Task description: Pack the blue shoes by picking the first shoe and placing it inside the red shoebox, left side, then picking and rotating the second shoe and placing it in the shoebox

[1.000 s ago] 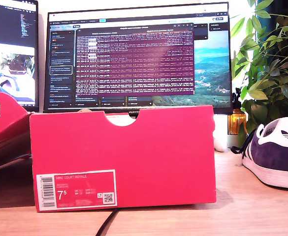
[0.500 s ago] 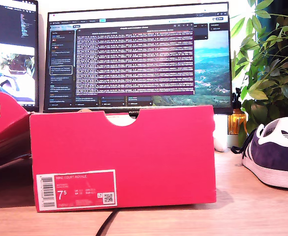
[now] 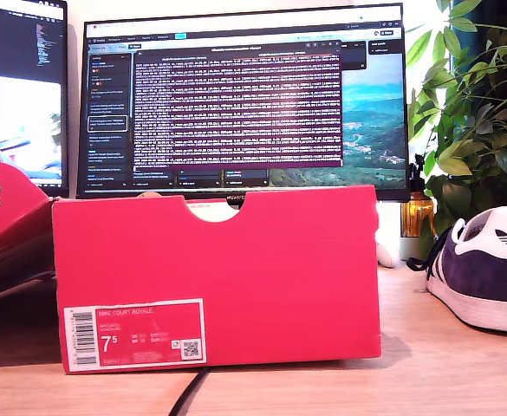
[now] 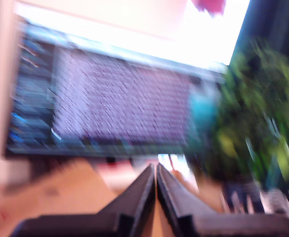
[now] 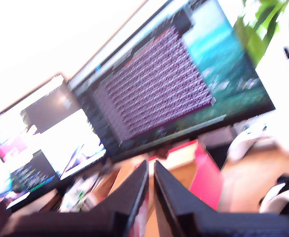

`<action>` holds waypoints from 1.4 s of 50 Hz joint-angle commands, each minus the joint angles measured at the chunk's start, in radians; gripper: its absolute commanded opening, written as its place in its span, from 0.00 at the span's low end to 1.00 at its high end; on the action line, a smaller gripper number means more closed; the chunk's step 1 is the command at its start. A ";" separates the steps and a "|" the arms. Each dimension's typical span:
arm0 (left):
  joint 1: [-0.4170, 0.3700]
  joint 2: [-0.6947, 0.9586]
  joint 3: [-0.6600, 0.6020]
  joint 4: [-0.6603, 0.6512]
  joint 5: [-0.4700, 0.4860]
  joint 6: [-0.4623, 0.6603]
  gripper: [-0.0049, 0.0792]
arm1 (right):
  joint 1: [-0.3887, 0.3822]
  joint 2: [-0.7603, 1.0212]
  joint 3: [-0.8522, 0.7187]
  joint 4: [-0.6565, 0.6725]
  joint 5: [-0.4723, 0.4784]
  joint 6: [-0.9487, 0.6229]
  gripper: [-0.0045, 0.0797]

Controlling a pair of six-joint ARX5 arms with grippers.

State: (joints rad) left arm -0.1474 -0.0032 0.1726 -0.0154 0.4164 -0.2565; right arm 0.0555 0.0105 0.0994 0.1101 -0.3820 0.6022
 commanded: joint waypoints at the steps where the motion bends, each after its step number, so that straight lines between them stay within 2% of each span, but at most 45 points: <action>1: -0.018 -0.003 0.044 -0.080 0.006 0.080 0.04 | 0.010 0.018 0.046 -0.021 -0.002 -0.006 0.04; 6: -0.039 0.008 0.092 -0.214 0.005 0.211 0.04 | 0.010 0.072 0.092 -0.072 -0.001 -0.035 0.04; 10: -0.058 0.030 0.120 -0.302 0.006 0.266 0.04 | 0.010 0.135 0.130 -0.103 0.000 -0.078 0.04; 16: -0.101 0.089 0.146 -0.364 0.004 0.286 0.04 | 0.010 0.266 0.192 -0.132 0.000 -0.124 0.04; 24: -0.185 0.208 0.158 -0.371 -0.011 0.285 0.04 | 0.010 0.460 0.281 -0.131 0.000 -0.166 0.04; 32: -0.307 0.330 0.165 -0.327 -0.024 0.174 0.04 | 0.010 0.646 0.380 -0.131 0.000 -0.219 0.05; 34: -0.343 0.348 0.169 -0.313 -0.046 0.092 0.04 | 0.010 0.684 0.403 -0.130 0.000 -0.236 0.06; 35: -0.361 0.354 0.172 -0.310 -0.066 0.092 0.04 | 0.010 0.703 0.414 -0.130 0.000 -0.243 0.06; 37: -0.396 0.362 0.176 -0.308 -0.106 0.008 0.04 | 0.010 0.737 0.434 -0.131 0.000 -0.245 0.06; 39: -0.430 0.365 0.177 -0.309 -0.157 -0.010 0.04 | 0.011 0.766 0.452 -0.131 0.000 -0.245 0.06; 40: -0.448 0.365 0.177 -0.314 -0.187 -0.080 0.04 | 0.012 0.784 0.462 -0.132 0.000 -0.245 0.06; 43: -0.496 0.370 0.177 -0.336 -0.272 -0.161 0.04 | 0.016 0.824 0.484 -0.129 0.000 -0.245 0.06; 46: -0.541 0.372 0.177 -0.366 -0.341 -0.220 0.04 | 0.022 0.860 0.506 -0.132 0.001 -0.257 0.06; 48: -0.569 0.381 0.177 -0.383 -0.383 -0.220 0.04 | 0.027 0.885 0.519 -0.131 0.002 -0.265 0.06; 49: -0.583 0.387 0.177 -0.388 -0.401 -0.273 0.04 | 0.030 0.897 0.525 -0.131 0.006 -0.265 0.06; 51: -0.610 0.402 0.177 -0.397 -0.435 -0.273 0.04 | 0.037 0.922 0.539 -0.132 0.009 -0.266 0.06; 52: -0.623 0.410 0.177 -0.398 -0.448 -0.316 0.04 | 0.040 0.933 0.546 -0.131 0.011 -0.268 0.06; 61: -0.732 0.530 0.177 -0.396 -0.563 -0.430 0.04 | 0.068 1.017 0.612 -0.154 0.026 -0.288 0.06; 63: -0.750 0.560 0.177 -0.395 -0.594 -0.430 0.04 | 0.075 1.030 0.628 -0.171 0.027 -0.298 0.06; 67: -0.780 0.623 0.177 -0.394 -0.654 -0.508 0.04 | 0.087 1.048 0.663 -0.219 0.039 -0.315 0.06; 70: -0.792 0.666 0.177 -0.380 -0.706 -0.531 0.04 | 0.092 1.057 0.697 -0.297 0.071 -0.324 0.06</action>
State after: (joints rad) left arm -0.9329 0.6399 0.3386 -0.4156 -0.2535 -0.7620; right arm 0.1379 1.0607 0.7620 -0.1490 -0.3275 0.2924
